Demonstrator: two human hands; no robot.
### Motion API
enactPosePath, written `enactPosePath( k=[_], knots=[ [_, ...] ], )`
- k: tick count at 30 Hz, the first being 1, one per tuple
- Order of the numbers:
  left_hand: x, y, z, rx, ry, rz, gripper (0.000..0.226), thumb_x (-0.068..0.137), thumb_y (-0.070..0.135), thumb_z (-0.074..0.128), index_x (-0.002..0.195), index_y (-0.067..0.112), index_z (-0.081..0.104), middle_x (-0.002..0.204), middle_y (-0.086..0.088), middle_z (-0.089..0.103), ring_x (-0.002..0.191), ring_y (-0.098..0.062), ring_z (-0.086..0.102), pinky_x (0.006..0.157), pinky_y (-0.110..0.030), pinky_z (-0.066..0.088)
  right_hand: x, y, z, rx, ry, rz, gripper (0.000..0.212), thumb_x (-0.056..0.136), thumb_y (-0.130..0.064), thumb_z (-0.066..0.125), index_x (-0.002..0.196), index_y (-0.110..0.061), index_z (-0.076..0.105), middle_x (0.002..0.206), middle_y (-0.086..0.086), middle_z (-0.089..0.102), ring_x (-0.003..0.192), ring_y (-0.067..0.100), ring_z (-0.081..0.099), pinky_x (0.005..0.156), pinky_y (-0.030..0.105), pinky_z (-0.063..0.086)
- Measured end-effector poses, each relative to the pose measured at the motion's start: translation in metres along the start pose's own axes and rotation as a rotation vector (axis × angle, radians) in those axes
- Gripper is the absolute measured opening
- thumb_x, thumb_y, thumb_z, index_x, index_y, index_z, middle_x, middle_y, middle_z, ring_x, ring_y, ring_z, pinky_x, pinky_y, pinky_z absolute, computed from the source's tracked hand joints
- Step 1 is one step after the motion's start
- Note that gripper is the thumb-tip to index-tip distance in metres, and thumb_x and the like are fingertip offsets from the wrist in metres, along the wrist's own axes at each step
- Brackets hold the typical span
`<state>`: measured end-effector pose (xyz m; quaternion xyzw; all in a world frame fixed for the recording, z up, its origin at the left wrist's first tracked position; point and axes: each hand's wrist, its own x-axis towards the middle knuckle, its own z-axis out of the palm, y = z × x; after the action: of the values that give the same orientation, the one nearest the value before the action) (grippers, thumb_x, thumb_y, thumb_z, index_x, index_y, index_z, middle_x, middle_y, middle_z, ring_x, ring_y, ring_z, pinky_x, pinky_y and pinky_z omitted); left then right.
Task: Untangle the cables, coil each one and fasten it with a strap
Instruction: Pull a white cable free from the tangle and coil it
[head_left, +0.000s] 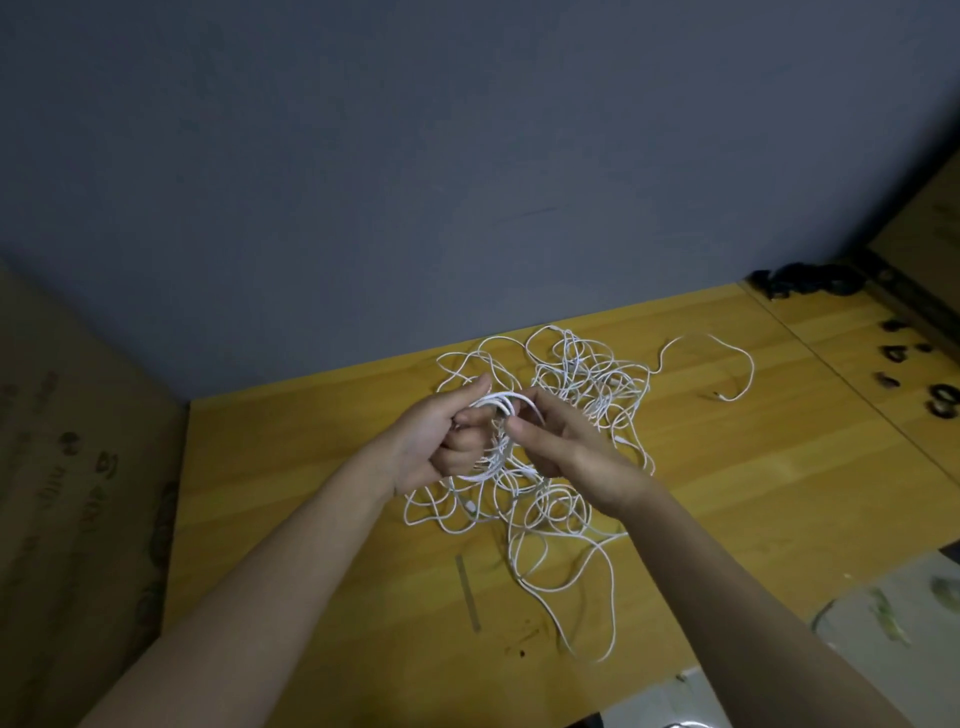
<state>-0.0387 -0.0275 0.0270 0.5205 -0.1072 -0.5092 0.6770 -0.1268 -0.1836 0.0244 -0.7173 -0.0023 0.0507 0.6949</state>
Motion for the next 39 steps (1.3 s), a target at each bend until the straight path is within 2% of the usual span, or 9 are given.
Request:
enactPosePath(
  k=[4, 9, 15, 19, 26, 29, 32, 36, 39],
  knots=[
    [0.007, 0.003, 0.001, 0.119, 0.288, 0.073, 0.057, 0.092, 0.048, 0.050, 0.044, 0.026, 0.030, 0.043, 0.009, 0.022, 0.036, -0.008, 0.019, 0.036, -0.016, 0.020, 0.007, -0.001, 0.016, -0.100, 0.263, -0.094, 0.020, 0.102, -0.012, 0.042, 0.090, -0.011, 0.058, 0.065, -0.004, 0.059, 0.044, -0.002, 0.046, 0.046, 0.007, 0.033],
    [0.011, 0.002, 0.005, 0.199, 0.482, 0.144, 0.058, 0.086, 0.047, 0.062, 0.042, 0.024, 0.032, 0.043, 0.004, 0.027, 0.040, -0.013, 0.030, 0.049, -0.025, 0.028, 0.007, 0.006, 0.026, -0.001, 0.295, -0.055, 0.025, 0.099, -0.035, 0.047, 0.088, -0.014, 0.055, 0.060, -0.012, 0.042, 0.048, 0.001, 0.033, 0.045, 0.014, 0.030],
    [0.007, -0.008, 0.013, 0.042, 0.276, 0.173, 0.048, 0.083, 0.060, 0.045, 0.054, 0.023, 0.036, 0.049, 0.005, 0.033, 0.048, -0.014, 0.051, 0.057, -0.024, 0.044, 0.012, 0.012, 0.024, 0.124, 0.501, -0.005, 0.028, 0.101, -0.024, 0.044, 0.078, -0.019, 0.058, 0.051, -0.013, 0.041, 0.043, 0.000, 0.034, 0.041, 0.013, 0.030],
    [-0.006, -0.011, 0.017, -0.156, 0.029, 0.225, 0.030, 0.092, 0.041, 0.039, 0.075, 0.016, 0.041, 0.050, 0.009, 0.032, 0.040, -0.006, 0.033, 0.050, -0.018, 0.043, 0.012, 0.009, 0.022, 0.260, 0.411, 0.007, 0.031, 0.101, -0.022, 0.044, 0.076, -0.018, 0.061, 0.054, -0.005, 0.042, 0.041, 0.003, 0.035, 0.039, 0.014, 0.031],
    [0.001, 0.013, 0.013, -0.472, 0.279, 0.428, 0.038, 0.104, 0.034, 0.029, 0.076, 0.014, 0.045, 0.047, 0.008, 0.031, 0.036, -0.005, 0.024, 0.046, -0.018, 0.044, -0.008, 0.050, 0.024, -0.272, 0.172, 0.109, 0.025, 0.104, -0.019, 0.035, 0.107, -0.010, 0.058, 0.067, 0.004, 0.059, 0.052, 0.007, 0.049, 0.054, 0.021, 0.041],
    [0.015, 0.015, 0.007, -0.205, 0.403, 0.523, 0.038, 0.105, 0.031, 0.027, 0.080, 0.010, 0.047, 0.054, 0.004, 0.056, 0.041, -0.008, 0.048, 0.058, -0.022, 0.053, -0.019, 0.065, 0.034, -0.726, -0.022, 0.118, 0.029, 0.104, -0.030, 0.034, 0.115, -0.014, 0.056, 0.078, 0.004, 0.061, 0.072, 0.020, 0.059, 0.063, 0.032, 0.042],
    [0.020, 0.006, 0.004, 0.465, 0.443, 0.464, 0.025, 0.105, 0.032, 0.025, 0.096, 0.014, 0.040, 0.084, 0.005, 0.070, 0.062, -0.008, 0.068, 0.064, -0.022, 0.052, -0.023, 0.055, 0.033, -1.101, -0.072, -0.164, 0.028, 0.103, -0.030, 0.036, 0.111, -0.011, 0.056, 0.096, 0.009, 0.065, 0.088, 0.031, 0.059, 0.064, 0.036, 0.042],
    [0.013, -0.007, -0.007, 1.181, 0.301, 0.226, 0.030, 0.102, 0.044, 0.027, 0.109, 0.016, 0.038, 0.089, 0.004, 0.069, 0.068, -0.013, 0.066, 0.071, -0.036, 0.048, -0.023, 0.023, 0.016, -1.089, 0.134, -0.550, 0.018, 0.086, -0.008, 0.058, 0.101, -0.010, 0.069, 0.081, 0.003, 0.068, 0.072, 0.020, 0.062, 0.059, 0.027, 0.047],
    [0.003, -0.015, 0.000, 1.100, 0.220, 0.226, 0.034, 0.101, 0.046, 0.030, 0.087, 0.023, 0.051, 0.059, 0.008, 0.056, 0.052, -0.010, 0.050, 0.057, -0.032, 0.043, -0.009, 0.005, -0.014, -0.921, 0.329, -0.488, 0.020, 0.086, -0.008, 0.059, 0.099, -0.014, 0.073, 0.080, -0.001, 0.064, 0.070, 0.013, 0.059, 0.060, 0.027, 0.046]
  ],
)
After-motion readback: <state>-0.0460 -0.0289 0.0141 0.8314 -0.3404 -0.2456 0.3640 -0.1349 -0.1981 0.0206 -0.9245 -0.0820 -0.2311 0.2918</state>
